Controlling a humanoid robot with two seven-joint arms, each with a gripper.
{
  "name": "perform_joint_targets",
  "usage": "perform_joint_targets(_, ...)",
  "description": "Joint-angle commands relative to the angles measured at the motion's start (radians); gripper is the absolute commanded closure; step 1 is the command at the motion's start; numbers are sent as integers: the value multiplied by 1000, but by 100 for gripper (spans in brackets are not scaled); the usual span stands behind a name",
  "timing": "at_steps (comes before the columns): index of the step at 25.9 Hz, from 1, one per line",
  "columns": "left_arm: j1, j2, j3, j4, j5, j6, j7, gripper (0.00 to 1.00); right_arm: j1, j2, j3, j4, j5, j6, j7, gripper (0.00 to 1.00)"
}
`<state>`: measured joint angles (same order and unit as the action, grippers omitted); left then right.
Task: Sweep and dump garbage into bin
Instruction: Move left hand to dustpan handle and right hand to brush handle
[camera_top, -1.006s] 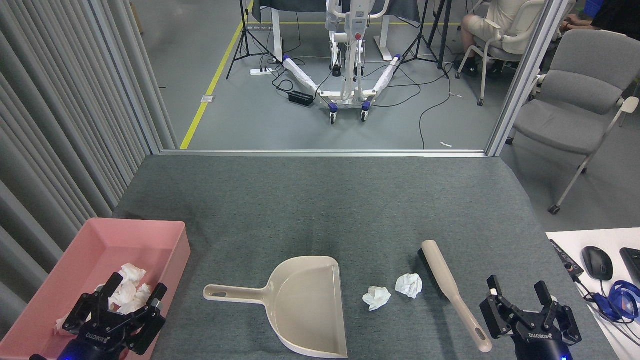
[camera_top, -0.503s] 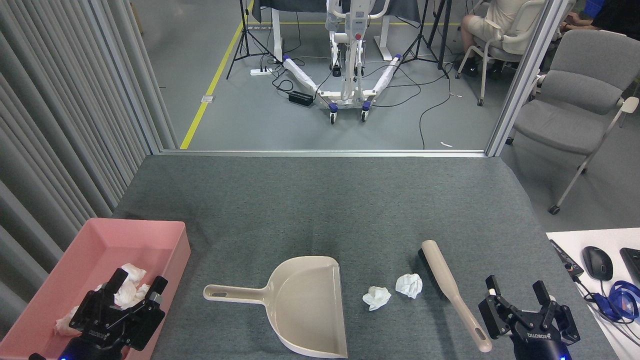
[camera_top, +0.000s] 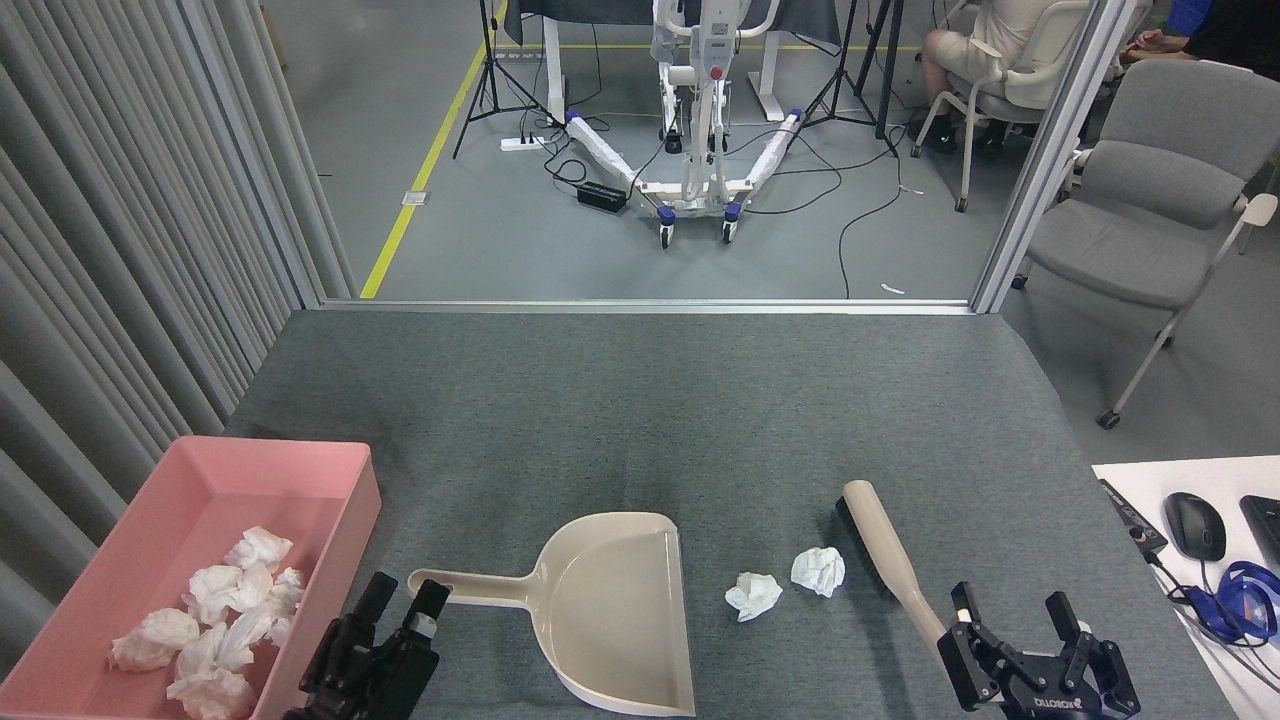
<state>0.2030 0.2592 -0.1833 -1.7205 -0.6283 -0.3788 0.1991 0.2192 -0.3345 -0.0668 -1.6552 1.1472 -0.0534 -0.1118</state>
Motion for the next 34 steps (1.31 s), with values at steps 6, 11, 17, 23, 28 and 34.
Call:
perform_joint_targets(6,-25,-83,-59,82,18,11,2,4,17,34,48,34,14,10,-14,2)
perform_joint_targets(11,-62,-115,-61,220,88,17,8,4,17,60,58,64,29,10,-16,2)
perform_joint_targets(17,-100,-118,-61,278,145,100,-3,4,16,94,81,110,80,10,-16,2)
perform_joint_targets(23,-136,-121,-59,317,187,133,-21,5,14,121,79,133,135,12,-17,2)
perform_joint_targets(28,-148,-138,-59,344,234,143,-21,5,12,124,76,150,140,18,-19,2)
perform_joint_targets(34,-189,-184,-59,412,233,141,-21,4,3,129,76,175,140,41,-19,2)
